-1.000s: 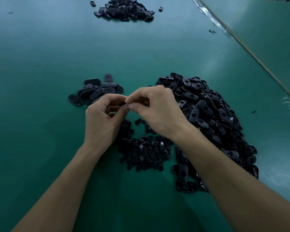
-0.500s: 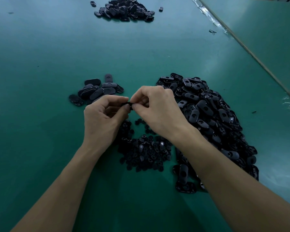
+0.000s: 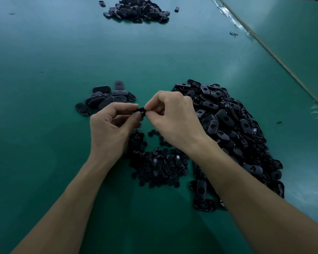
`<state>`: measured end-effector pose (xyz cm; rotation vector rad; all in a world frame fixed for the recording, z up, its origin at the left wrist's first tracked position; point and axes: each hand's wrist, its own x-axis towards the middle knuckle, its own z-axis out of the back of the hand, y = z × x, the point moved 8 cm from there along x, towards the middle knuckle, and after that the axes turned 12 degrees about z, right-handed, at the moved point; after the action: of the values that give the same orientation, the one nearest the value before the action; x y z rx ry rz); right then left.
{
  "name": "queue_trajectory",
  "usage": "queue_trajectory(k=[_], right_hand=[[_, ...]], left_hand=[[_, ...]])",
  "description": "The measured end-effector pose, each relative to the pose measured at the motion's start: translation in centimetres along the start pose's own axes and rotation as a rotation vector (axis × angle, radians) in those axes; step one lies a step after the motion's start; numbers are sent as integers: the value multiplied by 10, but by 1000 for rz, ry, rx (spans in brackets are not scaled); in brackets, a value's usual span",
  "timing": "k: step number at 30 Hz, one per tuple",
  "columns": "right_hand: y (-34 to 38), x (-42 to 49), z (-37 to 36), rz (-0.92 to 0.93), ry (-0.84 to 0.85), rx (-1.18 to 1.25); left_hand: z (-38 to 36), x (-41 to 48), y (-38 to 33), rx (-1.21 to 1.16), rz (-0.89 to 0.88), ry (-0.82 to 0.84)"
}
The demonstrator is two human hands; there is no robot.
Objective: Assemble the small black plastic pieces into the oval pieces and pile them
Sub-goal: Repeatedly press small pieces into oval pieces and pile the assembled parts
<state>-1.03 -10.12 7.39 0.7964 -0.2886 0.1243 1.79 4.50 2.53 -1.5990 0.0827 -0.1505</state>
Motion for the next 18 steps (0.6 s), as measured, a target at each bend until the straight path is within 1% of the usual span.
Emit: queue_trajectory(k=[10,18], right_hand=[[3,-1,-3,6,25,6],[0,-2,-2,-34,-29,31]], left_hand=[[-1,0,-1,-5,-28,31],[-2,0,-1,3,-34,48]])
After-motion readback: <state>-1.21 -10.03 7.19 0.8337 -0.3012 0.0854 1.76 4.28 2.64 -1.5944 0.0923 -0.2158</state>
